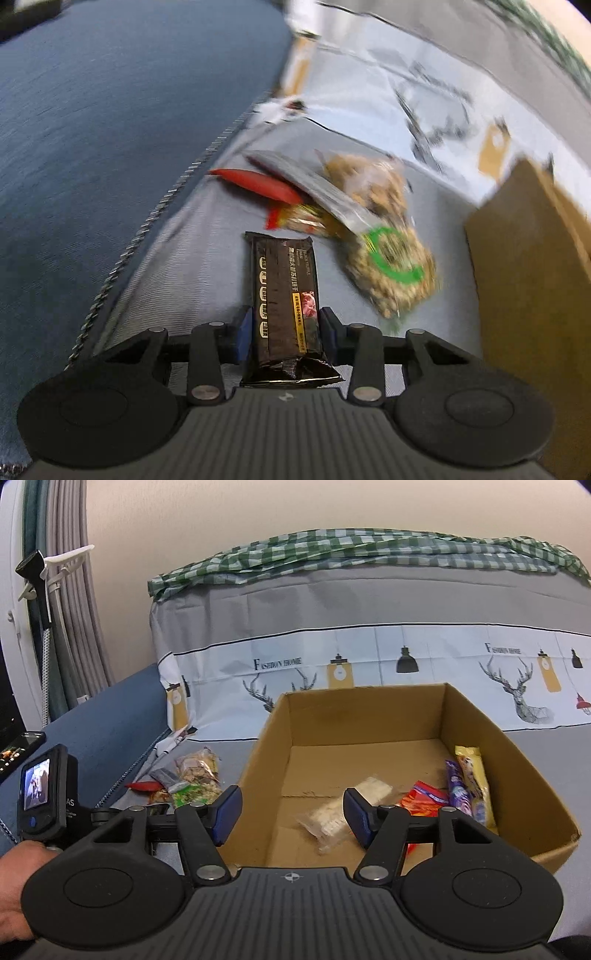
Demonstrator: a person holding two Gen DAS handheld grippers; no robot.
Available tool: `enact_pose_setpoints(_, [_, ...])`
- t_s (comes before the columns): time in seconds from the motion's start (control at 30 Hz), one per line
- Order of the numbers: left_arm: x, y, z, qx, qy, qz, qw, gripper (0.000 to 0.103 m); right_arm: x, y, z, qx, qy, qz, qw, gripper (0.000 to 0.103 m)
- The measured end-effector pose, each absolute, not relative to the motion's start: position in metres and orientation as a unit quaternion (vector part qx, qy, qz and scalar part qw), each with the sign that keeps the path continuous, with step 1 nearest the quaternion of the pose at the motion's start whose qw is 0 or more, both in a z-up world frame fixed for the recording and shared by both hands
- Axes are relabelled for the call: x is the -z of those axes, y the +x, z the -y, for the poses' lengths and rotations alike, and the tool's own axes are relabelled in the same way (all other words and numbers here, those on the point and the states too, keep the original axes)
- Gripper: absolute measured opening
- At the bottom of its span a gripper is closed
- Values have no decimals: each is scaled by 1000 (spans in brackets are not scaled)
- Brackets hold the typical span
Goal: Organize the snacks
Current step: 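Move left tool to the dark brown bar while right tool returns toward the pile, then grasp the dark brown bar with left tool while right tool grasps the green-ringed peanut pack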
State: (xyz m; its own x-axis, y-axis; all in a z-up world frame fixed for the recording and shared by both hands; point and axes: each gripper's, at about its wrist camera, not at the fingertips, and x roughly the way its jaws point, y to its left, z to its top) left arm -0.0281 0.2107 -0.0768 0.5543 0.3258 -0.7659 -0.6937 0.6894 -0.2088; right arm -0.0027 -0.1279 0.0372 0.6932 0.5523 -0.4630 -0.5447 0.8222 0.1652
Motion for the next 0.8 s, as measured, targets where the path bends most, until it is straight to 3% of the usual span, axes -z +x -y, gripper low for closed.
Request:
enact_pose_setpoints(0.13, [77, -41, -228, -309, -318, -344, 828, 42, -56, -2, 96, -318, -8, -255, 913, 63])
enact_pose_setpoints(0.43, [77, -53, -240, -302, -379, -328, 811, 42, -68, 29, -30, -383, -54, -344, 855, 77])
enact_pose_setpoints(0.53, [79, -57, -244, -298, -396, -323, 806, 42, -49, 47, -70, -386, -88, -385, 834, 87])
enact_pose_setpoints(0.8, [80, -57, -248, -290, -400, -320, 808, 40, 32, 104, -136, -331, -160, -464, 806, 93])
